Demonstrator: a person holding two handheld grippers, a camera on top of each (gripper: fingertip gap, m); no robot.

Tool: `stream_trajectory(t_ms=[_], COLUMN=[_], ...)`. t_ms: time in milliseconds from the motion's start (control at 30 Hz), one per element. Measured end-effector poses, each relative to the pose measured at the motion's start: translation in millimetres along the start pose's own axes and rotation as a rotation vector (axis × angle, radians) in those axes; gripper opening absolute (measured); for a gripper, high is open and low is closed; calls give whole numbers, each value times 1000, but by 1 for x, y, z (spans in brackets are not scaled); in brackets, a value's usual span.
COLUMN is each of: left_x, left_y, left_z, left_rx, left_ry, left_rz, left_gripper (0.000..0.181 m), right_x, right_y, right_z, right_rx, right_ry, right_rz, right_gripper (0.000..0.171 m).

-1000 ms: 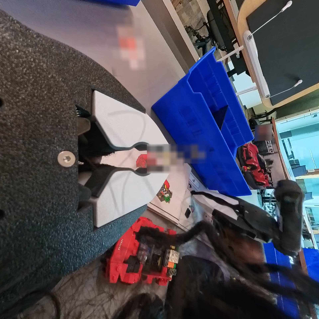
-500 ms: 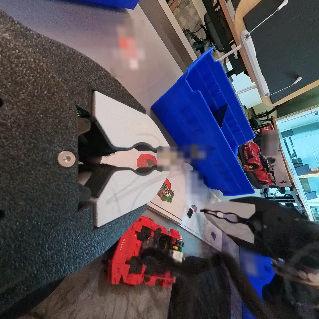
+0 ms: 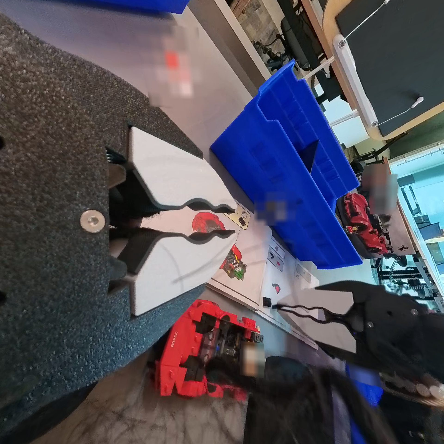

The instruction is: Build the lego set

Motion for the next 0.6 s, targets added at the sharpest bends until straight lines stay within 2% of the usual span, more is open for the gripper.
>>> stream_trajectory(t_ms=[233, 433, 600], left_x=[1, 2, 3], left_y=[0, 1, 1], left_z=[1, 2, 2], left_rx=[-8, -21, -21], left_ry=[0, 1, 2], left_rz=[11, 22, 25], left_gripper=[13, 13, 13], right_x=[-5, -3, 4], right_y=[-1, -10, -7], right_z=[-13, -8, -3], right_rx=[68, 197, 165], right_ry=[0, -40, -31], right_rz=[79, 279, 287], right_gripper=[4, 4, 3])
Point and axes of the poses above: each gripper's, where its closed fingertips meet, z out along the fingers, y out of its underside, x = y × z across the jaws, the point moved 5 cm from there along -z, back along the fingers, and after that the axes turned 9 degrees about y, right-handed, at the moved point
